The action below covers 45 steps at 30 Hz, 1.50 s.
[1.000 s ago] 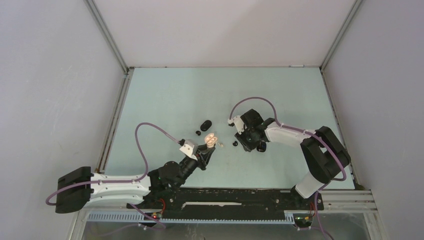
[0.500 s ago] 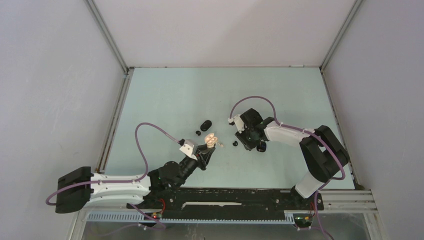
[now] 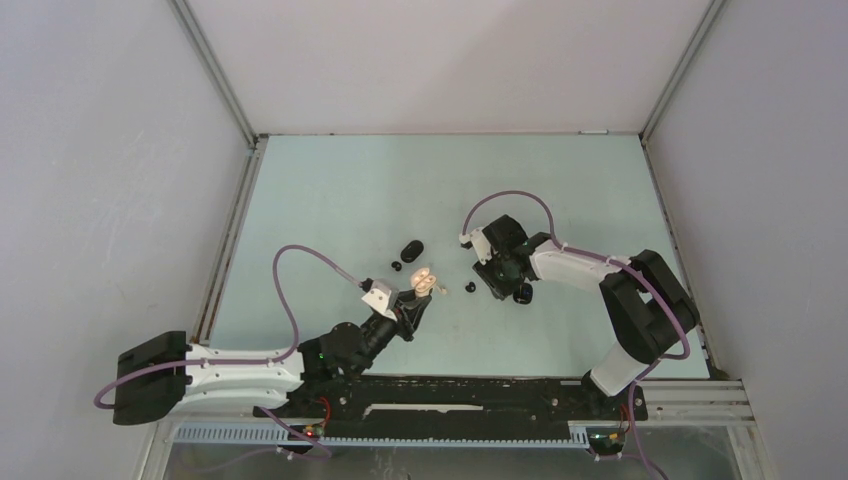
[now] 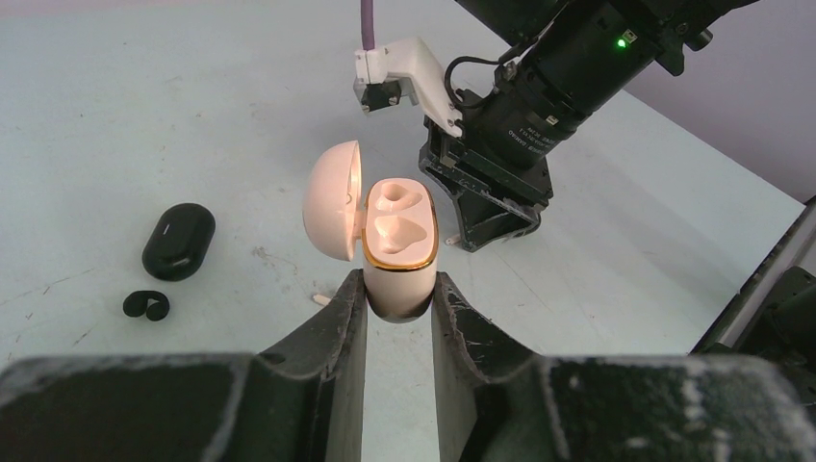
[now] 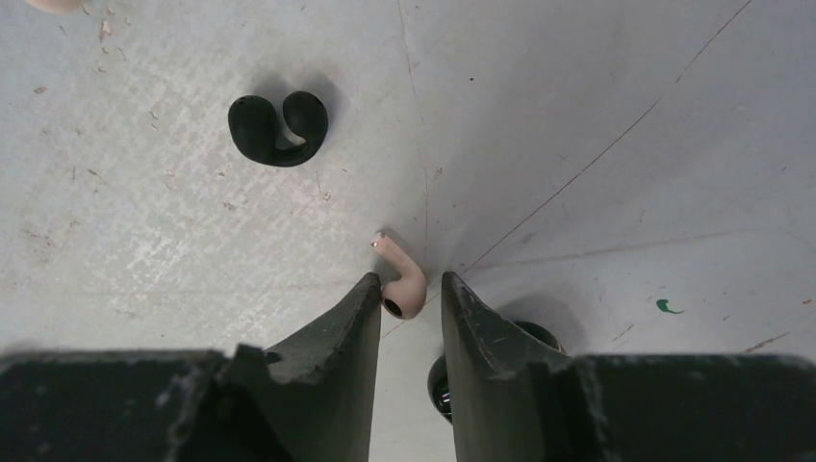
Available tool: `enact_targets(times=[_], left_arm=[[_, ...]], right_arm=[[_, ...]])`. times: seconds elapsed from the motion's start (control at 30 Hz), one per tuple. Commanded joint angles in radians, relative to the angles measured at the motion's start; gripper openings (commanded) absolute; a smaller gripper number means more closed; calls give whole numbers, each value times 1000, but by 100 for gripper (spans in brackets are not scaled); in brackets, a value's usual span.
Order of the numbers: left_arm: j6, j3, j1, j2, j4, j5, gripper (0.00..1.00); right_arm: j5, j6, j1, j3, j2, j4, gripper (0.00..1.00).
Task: Insert the wireless bluetooth earbuds into the charging case
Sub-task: Pick up the earbud from the center of the board.
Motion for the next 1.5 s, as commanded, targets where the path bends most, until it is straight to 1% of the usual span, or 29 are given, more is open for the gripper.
enact_targets(times=[0.0, 0.1, 0.5, 0.57, 0.77, 1.03, 1.23, 1.33, 1.47], left_arm=[[-5, 20, 5, 3, 50, -9, 0], [-6, 18, 5, 3, 50, -10, 0], [-7, 16, 4, 13, 62, -10, 0], [-9, 14, 4, 18, 69, -9, 0], [-13, 16, 4, 31, 81, -5, 0], [-18, 3, 4, 23, 82, -11, 0], [-18, 2, 4, 37, 101, -10, 0], [-18, 0, 4, 44, 111, -7, 0], [-20, -3, 4, 42, 111, -4, 0]], right_arm=[[32, 8, -8, 11, 33, -28, 31], [33, 8, -10, 11, 33, -28, 30], [57, 10, -18, 11, 31, -41, 35], [57, 10, -22, 11, 32, -45, 34], [56, 10, -23, 11, 42, -41, 28], [68, 8, -31, 11, 43, -50, 29], [74, 7, -37, 11, 44, -54, 34], [64, 7, -39, 11, 51, -55, 31], [52, 3, -36, 11, 60, -55, 24]])
